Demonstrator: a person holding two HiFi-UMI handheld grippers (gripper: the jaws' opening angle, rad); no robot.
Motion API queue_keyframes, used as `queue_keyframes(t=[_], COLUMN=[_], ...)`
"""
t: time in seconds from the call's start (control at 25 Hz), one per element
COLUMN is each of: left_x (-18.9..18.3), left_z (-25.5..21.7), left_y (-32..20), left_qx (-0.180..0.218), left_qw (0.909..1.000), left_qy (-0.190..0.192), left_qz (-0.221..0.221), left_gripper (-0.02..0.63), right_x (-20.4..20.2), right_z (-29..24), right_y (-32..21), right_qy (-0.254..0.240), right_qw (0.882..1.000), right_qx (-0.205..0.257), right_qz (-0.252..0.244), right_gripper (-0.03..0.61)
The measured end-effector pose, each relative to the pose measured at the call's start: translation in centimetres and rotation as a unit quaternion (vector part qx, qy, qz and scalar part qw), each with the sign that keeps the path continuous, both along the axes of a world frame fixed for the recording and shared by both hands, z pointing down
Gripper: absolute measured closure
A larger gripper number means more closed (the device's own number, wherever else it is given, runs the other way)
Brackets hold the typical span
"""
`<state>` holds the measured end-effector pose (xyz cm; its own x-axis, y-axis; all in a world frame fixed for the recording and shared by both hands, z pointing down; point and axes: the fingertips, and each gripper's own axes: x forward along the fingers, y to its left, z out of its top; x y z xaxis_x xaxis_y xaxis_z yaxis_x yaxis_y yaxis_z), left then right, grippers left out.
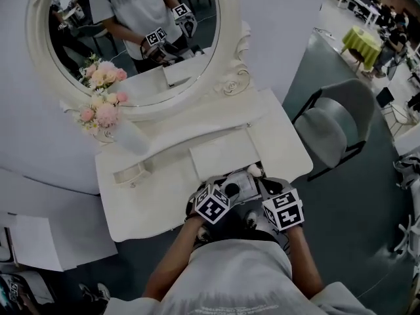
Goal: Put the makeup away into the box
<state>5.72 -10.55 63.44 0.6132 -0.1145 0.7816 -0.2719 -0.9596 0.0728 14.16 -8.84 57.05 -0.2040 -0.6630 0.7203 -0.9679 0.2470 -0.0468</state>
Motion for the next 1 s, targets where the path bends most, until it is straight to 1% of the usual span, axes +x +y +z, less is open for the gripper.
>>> queue_keyframes(t=[0.12, 0.24, 0.28, 0.32, 0.4, 0.48, 0.56, 0.64, 0.76, 0.8, 0.88, 1.0], left_x=[-1.3, -3.1, -3.9, -4.8, -6.9, -9.1, -11.4, -13.4, -15.7, -16.4, -17.7, -18.7], left_z=[-1.3, -2.4, -2.9, -3.5, -5.0, -6.8, -8.6, -10.4, -13.1, -13.9, -15.3, -17.8], left_y=[-1.1, -2.2, -2.8, -3.4, -5.0, -6.5, -7.8, -8.7, -9.6, -9.8, -10.1, -10.6], left_qx=[0.007, 0.016, 0.021, 0.028, 0.048, 0.078, 0.112, 0.138, 0.162, 0.168, 0.178, 0.198], left_qw=[0.9994, 0.9978, 0.9964, 0.9943, 0.9877, 0.9801, 0.9724, 0.9637, 0.9504, 0.9463, 0.9391, 0.9291], left_qy=[0.017, 0.023, 0.028, 0.036, 0.053, 0.055, 0.048, 0.052, 0.07, 0.072, 0.075, 0.094], left_qz=[-0.03, -0.06, -0.077, -0.096, -0.139, -0.174, -0.199, -0.222, -0.256, -0.266, -0.284, -0.298], left_gripper=[0.336, 0.336, 0.34, 0.363, 0.406, 0.455, 0.498, 0.538, 0.575, 0.606, 0.607, 0.607], right_x=[-1.2, -2.7, -3.3, -4.0, -5.3, -6.5, -7.6, -8.6, -10.2, -10.7, -11.7, -12.9], right_z=[-0.5, -1.1, -1.3, -1.6, -2.2, -3.2, -4.4, -5.8, -7.9, -8.6, -9.9, -11.7], right_y=[-1.3, -2.7, -3.2, -3.8, -4.8, -5.9, -7.0, -8.0, -9.4, -9.8, -10.5, -11.5], right_qy=[0.0, 0.001, 0.001, 0.001, 0.001, 0.003, 0.007, 0.011, 0.011, 0.011, 0.009, 0.003], right_qw=[1.0, 0.999, 0.998, 0.998, 0.996, 0.995, 0.992, 0.99, 0.985, 0.983, 0.98, 0.974], right_qx=[0.007, 0.016, 0.02, 0.023, 0.031, 0.041, 0.055, 0.071, 0.097, 0.105, 0.12, 0.141], right_qz=[-0.021, -0.043, -0.052, -0.061, -0.079, -0.096, -0.111, -0.124, -0.142, -0.148, -0.161, -0.177], right_gripper=[0.577, 0.577, 0.577, 0.577, 0.577, 0.577, 0.577, 0.577, 0.577, 0.577, 0.577, 0.577])
